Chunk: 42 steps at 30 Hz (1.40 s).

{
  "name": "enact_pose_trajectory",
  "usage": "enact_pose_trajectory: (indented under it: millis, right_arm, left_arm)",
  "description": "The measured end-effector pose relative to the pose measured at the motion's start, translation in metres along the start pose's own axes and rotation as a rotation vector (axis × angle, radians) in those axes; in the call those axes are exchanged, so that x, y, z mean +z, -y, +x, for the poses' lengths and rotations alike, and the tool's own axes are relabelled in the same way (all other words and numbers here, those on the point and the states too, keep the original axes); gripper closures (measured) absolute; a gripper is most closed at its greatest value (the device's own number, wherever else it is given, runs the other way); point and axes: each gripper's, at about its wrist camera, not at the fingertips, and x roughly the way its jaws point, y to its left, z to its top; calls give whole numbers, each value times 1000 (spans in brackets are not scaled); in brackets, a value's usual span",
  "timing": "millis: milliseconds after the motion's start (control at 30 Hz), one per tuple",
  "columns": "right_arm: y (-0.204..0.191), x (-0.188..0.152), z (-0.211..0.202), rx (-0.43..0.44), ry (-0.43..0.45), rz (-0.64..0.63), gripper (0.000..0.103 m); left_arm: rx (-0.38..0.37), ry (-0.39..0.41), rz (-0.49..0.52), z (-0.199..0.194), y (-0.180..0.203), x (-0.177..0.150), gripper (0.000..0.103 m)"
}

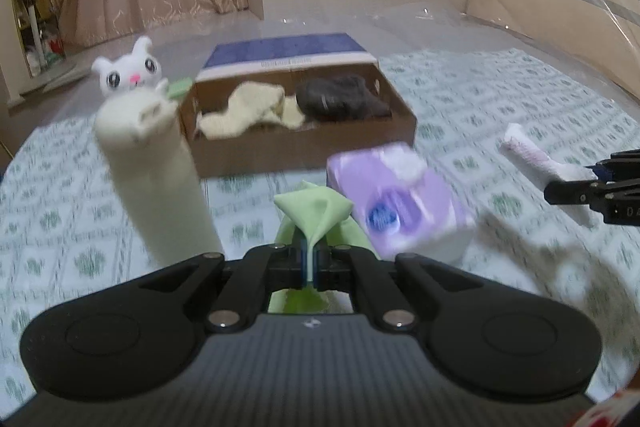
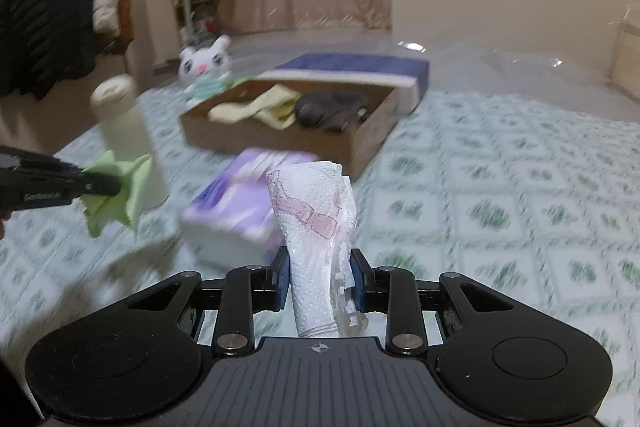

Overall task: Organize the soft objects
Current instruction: 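Carry the green cloth and white towel with both grippers over the box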

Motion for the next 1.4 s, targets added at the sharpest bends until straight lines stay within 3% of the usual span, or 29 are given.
enact_pose_trajectory:
  millis: [233,567,767,1067,1133,1200,1267,1400]
  right_arm:
    - [23,66,38,22,65,80,73]
    - [40,145,121,62,65,258,73]
    - [49,161,171,45,49,303,73]
    - [68,164,228,39,14,377,72]
    - [70,165,234,47,20,372,67]
    - [72,167,240,37,19,361,46]
    - [74,167,241,36,27,341,45]
    - [77,166,232,73,48,292,45]
  left_arm:
    - [54,37,-26,37,-1,72,101]
    - [133,68,-130,110,-5,159,101]
    - [163,18,-214,158,-14,170,101]
    - [208,-25,-233,208,-19,168,101]
    - [201,-29,-249,216,-20,169,97]
    - [194,-42,-259,221,-22,169,87]
    - [198,-43,-261,223,-23,165,77]
    - [199,-35,-283,217,-29,156,76]
